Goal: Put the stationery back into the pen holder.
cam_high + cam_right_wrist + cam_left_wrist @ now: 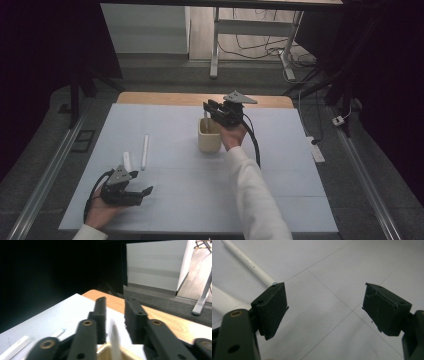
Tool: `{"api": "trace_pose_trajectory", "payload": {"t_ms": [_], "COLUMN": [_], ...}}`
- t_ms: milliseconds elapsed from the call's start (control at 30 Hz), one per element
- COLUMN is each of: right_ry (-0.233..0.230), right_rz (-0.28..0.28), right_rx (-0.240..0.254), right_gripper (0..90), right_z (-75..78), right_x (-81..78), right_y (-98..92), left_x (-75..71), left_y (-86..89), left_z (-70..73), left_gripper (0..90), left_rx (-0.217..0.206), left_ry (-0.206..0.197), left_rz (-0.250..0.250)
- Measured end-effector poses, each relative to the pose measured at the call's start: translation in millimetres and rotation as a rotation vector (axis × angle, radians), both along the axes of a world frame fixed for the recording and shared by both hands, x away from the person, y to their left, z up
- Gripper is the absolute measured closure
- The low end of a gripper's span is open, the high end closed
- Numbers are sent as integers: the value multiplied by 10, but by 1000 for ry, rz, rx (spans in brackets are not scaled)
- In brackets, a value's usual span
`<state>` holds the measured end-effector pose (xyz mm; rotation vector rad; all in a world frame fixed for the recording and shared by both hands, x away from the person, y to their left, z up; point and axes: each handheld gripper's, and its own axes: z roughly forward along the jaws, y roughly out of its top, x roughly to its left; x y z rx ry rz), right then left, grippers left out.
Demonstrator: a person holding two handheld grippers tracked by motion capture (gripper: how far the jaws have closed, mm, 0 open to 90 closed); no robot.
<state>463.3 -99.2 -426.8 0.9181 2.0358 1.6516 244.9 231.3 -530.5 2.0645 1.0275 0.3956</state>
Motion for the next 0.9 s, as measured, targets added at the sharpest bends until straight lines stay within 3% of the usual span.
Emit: {"api": "trace_pose_trajectory", "payload": {"t_ms": [200, 333, 533, 633, 900], "right_ry": [-7, 13, 27, 35, 61], "right_rz": [6, 33, 61, 72, 101], "right_rx": [-28, -41, -106, -146, -180], "right_gripper": [627, 601, 582, 573, 548], "right_z": [37, 56, 59, 42, -42], "right_x": [-48, -71, -172, -243, -381], "right_y": [-55, -74, -116, -142, -237], "left_x": [-1, 1, -1, -6, -9], "left_y": [-19, -18, -24, -28, -28], "left_z": [1, -2, 4, 9, 9], "left_gripper": [192, 192, 192, 192, 192], "left_rx": [4, 6, 8, 7, 7], "left_ry": [0, 1, -2, -3, -4], "left_rz": [-3, -2, -2, -2, 1]}}
